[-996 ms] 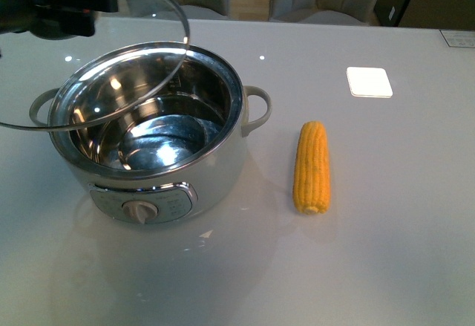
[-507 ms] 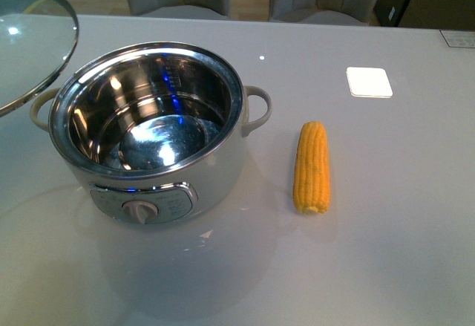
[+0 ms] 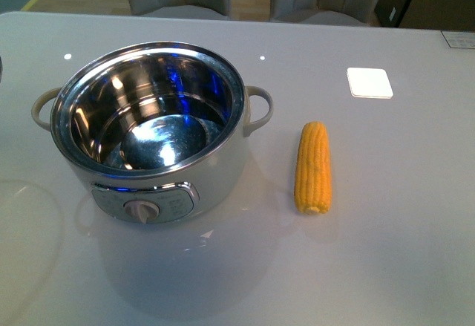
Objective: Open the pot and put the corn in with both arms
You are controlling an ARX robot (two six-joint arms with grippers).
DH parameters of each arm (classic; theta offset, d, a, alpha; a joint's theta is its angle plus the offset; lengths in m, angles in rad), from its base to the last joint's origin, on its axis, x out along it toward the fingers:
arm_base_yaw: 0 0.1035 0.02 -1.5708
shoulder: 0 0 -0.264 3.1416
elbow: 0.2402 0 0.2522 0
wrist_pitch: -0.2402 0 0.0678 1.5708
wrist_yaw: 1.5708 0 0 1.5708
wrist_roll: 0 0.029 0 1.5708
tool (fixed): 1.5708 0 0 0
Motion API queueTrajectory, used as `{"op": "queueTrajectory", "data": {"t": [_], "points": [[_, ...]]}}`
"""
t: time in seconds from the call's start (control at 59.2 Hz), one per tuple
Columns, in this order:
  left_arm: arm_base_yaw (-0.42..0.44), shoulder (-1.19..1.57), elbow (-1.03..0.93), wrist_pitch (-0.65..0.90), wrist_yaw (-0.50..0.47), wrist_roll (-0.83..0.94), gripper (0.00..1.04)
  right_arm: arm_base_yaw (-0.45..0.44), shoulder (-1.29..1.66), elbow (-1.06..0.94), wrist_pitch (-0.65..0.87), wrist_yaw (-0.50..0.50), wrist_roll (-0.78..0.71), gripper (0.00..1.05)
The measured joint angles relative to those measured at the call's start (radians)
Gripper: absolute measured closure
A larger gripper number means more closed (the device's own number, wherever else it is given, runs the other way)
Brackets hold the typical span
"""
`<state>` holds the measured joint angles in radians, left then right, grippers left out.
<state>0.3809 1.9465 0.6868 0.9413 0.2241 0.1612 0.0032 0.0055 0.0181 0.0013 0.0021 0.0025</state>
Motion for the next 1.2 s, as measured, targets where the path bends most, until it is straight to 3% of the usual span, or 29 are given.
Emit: {"op": "queueTrajectory", "data": {"t": [0.524, 1.199], "points": [[0.095, 0.297, 0.101, 0.132, 0.074, 0.018, 0.63, 0.0, 0.0, 0.0, 0.0, 0.0, 0.0, 0.09], [0.101, 0.525, 0.307, 0.14, 0.156, 0.034, 0.63, 0.0, 0.0, 0.0, 0.0, 0.0, 0.0, 0.09]]}}
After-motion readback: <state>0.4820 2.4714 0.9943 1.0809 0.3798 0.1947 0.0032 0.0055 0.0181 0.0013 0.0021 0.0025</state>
